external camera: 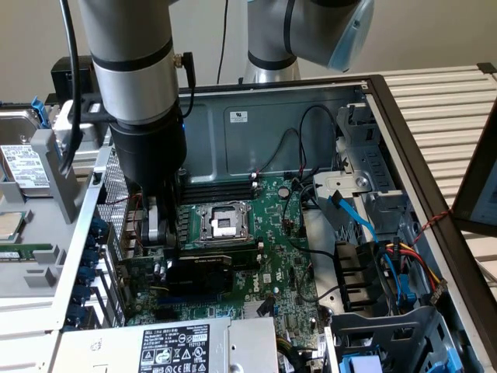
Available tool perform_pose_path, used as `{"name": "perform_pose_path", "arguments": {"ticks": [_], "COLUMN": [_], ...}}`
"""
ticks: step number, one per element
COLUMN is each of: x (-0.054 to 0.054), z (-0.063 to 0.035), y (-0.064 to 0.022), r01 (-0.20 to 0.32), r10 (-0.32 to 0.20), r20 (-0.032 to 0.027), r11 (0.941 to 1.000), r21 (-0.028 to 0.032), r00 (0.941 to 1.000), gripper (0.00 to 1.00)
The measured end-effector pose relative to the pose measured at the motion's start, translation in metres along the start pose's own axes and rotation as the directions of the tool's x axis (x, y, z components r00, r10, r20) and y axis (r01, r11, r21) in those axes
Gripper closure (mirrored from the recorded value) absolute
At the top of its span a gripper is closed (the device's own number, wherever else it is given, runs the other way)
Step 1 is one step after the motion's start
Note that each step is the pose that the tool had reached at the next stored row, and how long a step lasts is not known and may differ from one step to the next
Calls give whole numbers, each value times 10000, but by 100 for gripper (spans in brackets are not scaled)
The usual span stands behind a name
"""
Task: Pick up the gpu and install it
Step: 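Press down on the gpu until it lock into place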
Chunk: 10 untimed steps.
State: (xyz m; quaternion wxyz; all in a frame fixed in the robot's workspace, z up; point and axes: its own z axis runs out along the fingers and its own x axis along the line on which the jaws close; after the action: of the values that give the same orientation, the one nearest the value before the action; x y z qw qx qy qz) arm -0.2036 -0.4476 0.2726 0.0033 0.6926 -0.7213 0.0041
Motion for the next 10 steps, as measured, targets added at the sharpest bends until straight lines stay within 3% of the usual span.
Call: {"name": "perform_pose_path", "arguments": {"ticks": [10], "x": [1], "z": [13], "y": [10], "r01": [-1], "r10": [1], "r20": [4], "r11": [10000], "r21": [48], "r00": [10000], "gripper": [89]}}
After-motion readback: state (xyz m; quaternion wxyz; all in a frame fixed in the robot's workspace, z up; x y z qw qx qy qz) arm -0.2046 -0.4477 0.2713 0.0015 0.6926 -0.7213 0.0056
